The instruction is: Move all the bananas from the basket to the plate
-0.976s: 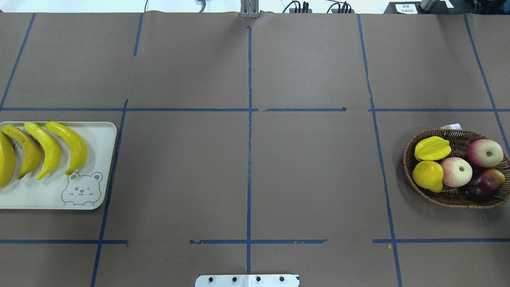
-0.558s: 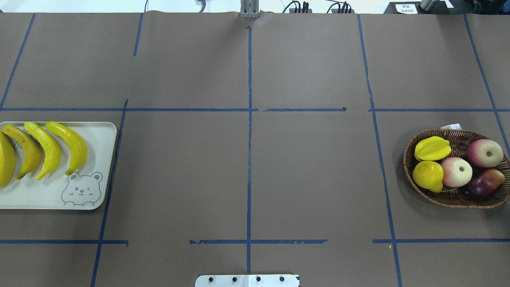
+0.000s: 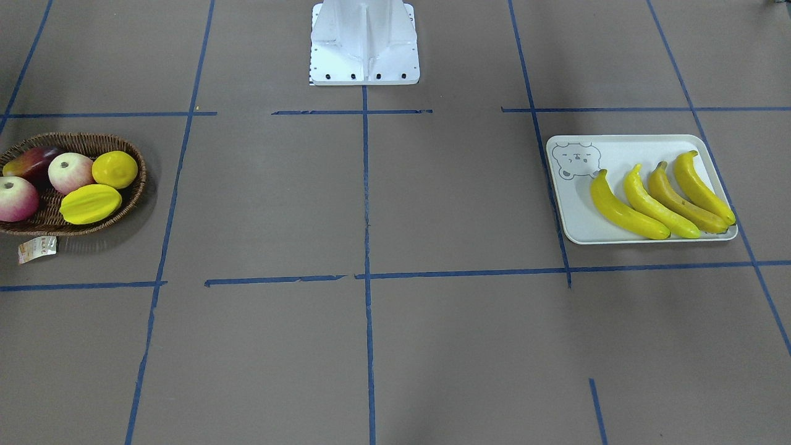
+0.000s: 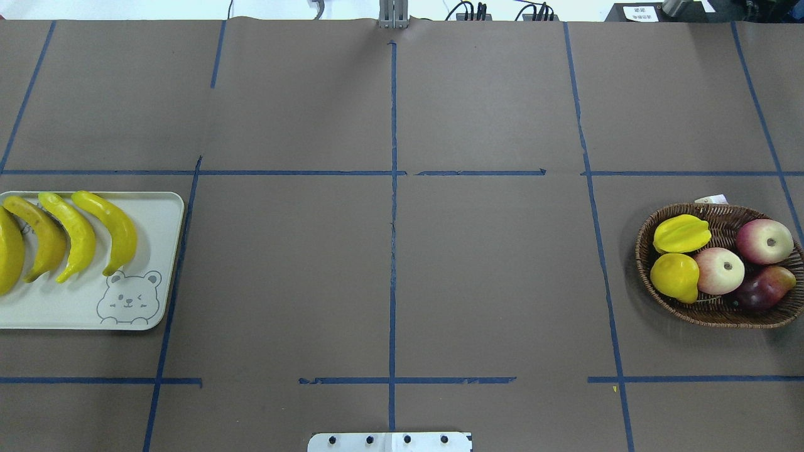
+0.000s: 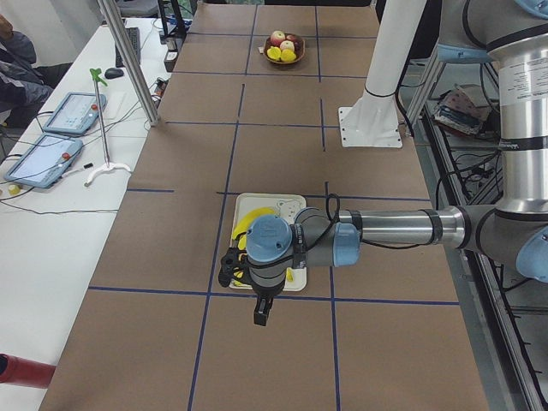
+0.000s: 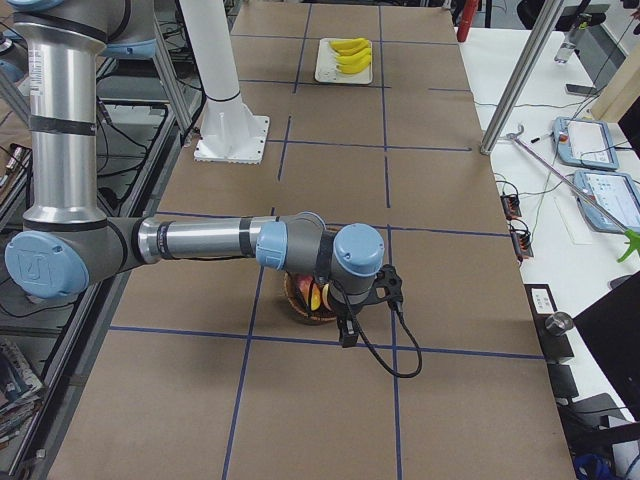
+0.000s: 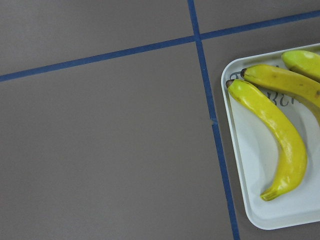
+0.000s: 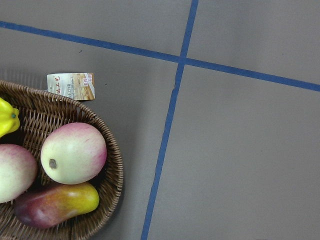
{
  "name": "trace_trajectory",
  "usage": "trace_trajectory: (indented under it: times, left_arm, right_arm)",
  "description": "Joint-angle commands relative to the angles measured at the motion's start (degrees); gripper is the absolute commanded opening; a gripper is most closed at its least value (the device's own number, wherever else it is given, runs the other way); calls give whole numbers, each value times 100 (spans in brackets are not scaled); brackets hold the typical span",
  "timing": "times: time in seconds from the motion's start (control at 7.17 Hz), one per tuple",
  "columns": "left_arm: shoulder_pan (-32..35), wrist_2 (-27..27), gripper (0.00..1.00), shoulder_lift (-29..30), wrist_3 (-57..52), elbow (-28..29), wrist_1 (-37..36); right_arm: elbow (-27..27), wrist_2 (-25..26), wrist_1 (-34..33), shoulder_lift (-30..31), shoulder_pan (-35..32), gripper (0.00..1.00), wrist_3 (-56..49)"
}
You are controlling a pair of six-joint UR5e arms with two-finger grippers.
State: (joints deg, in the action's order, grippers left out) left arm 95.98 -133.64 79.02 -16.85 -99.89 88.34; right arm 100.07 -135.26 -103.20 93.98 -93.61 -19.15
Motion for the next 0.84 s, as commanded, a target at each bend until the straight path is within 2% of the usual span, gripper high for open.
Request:
trace_trajectory:
  times: [0.0, 0.7]
  left_arm:
    - [-9, -39, 100, -1, 15, -56, 34]
    - [-9, 40, 100, -229, -46, -118, 139]
  right_arm:
    - [4, 0, 2, -3, 0, 100, -1]
    - [13, 8, 11, 6, 18, 100, 25]
